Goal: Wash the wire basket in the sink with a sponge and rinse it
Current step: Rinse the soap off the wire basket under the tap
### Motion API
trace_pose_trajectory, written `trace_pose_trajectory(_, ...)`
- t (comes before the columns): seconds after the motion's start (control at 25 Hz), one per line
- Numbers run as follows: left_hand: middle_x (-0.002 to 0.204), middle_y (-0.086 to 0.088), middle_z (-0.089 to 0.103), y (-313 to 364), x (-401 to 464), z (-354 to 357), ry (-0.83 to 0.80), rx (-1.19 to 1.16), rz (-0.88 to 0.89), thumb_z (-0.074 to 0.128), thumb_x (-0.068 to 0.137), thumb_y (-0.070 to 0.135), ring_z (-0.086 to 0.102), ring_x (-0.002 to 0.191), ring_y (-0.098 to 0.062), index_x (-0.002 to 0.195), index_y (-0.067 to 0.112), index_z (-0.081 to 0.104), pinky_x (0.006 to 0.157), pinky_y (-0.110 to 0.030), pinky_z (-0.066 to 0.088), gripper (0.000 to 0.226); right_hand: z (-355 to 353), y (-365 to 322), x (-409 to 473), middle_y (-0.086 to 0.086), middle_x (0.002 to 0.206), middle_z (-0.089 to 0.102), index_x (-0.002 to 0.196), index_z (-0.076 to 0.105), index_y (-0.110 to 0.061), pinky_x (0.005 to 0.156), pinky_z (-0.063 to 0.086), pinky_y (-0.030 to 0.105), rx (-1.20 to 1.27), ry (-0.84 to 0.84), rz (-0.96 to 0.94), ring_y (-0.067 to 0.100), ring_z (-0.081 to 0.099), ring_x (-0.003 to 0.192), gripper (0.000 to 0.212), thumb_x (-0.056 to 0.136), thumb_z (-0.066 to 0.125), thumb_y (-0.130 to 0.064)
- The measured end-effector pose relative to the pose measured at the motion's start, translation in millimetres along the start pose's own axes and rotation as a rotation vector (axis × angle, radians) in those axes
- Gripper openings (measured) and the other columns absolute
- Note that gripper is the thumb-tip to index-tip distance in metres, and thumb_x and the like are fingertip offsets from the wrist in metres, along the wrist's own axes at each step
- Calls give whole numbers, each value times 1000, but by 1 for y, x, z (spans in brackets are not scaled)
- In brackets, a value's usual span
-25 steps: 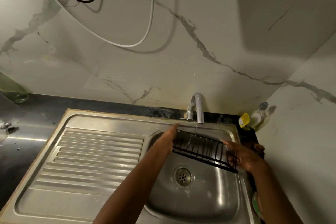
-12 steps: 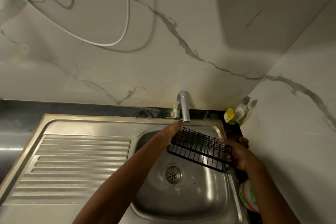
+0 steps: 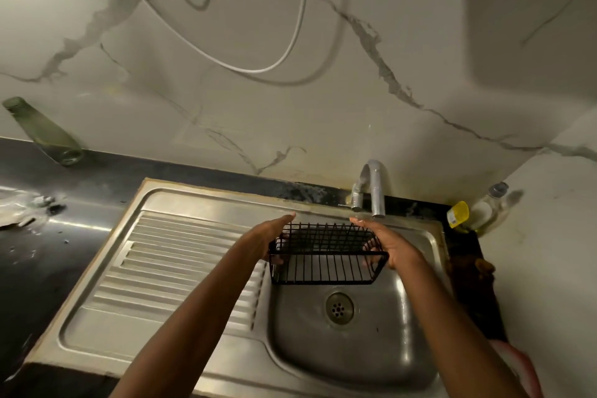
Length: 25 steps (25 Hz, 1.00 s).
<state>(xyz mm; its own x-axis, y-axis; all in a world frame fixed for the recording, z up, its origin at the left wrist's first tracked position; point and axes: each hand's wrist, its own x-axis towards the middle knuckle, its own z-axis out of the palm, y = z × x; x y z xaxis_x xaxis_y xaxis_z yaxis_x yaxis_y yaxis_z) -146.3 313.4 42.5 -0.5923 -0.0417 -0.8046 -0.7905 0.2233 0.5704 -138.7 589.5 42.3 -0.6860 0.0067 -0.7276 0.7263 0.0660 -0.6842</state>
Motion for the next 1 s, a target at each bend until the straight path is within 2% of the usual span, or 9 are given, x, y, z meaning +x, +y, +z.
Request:
trace_pose_trajectory(0.08,116,-18,56,1,-4,-3,-3,-10,3,61,90,71,66,103,-35,133,9,53,76,-42,65,75,3,-8,-2,11,97,73,113,64,-16,93,55,57,-33,-7,-28,29,70,94,64,67,85,-56)
trace_pose_trajectory(0.16,111,-16,56,3,-6,3,2,-20,21,60,92,69,66,102,-34,125,9,54,71,-39,65,68,-3,-12,-8,13,103,73,111,64,-18,94,54,58,-45,8,-43,31,70,98,57,70,83,-54)
trace_pose_trajectory(0.32,100,-13,66,11,-13,41,-47,7,78,59,94,67,69,93,-28,102,14,60,89,-47,63,53,-40,4,-20,11,99,77,107,71,-17,89,57,49,-31,105,-27,30,71,96,66,62,85,-62)
trace_pose_trajectory(0.4,101,-13,71,20,-15,66,-75,49,87,60,94,67,72,95,-28,107,14,63,90,-48,63,54,-68,19,-28,10,100,77,111,73,-17,87,56,48,13,134,6,29,71,96,73,56,87,-62)
trace_pose_trajectory(0.52,108,-15,72,38,-25,104,-175,165,113,57,97,63,73,99,-28,111,14,62,88,-46,64,51,-114,49,-36,17,113,74,116,73,-18,88,55,59,107,257,38,36,69,105,83,50,91,-64)
trace_pose_trajectory(0.64,123,-16,67,56,-37,132,-221,268,167,51,104,54,68,109,-29,109,12,61,94,-43,60,43,-132,70,-50,19,107,70,114,73,-9,84,55,57,221,314,70,37,67,90,79,55,92,-58)
trace_pose_trajectory(0.72,120,-13,64,61,-37,141,-221,336,230,48,106,50,65,108,-26,120,11,61,97,-41,56,43,-131,76,-56,22,103,69,114,72,-5,84,53,59,306,329,79,38,66,91,72,62,89,-52)
trace_pose_trajectory(0.92,123,-10,66,31,-28,111,-166,324,316,55,95,69,63,111,-26,114,21,60,100,-44,56,52,-100,67,-49,17,115,70,119,71,-18,76,59,52,264,277,57,36,68,100,75,58,88,-60)
trace_pose_trajectory(1.0,124,-6,65,7,-27,85,-118,267,357,59,83,83,62,117,-26,121,20,62,102,-40,53,73,-78,56,-45,16,112,72,117,71,-19,73,61,47,238,218,53,31,73,91,72,62,86,-63)
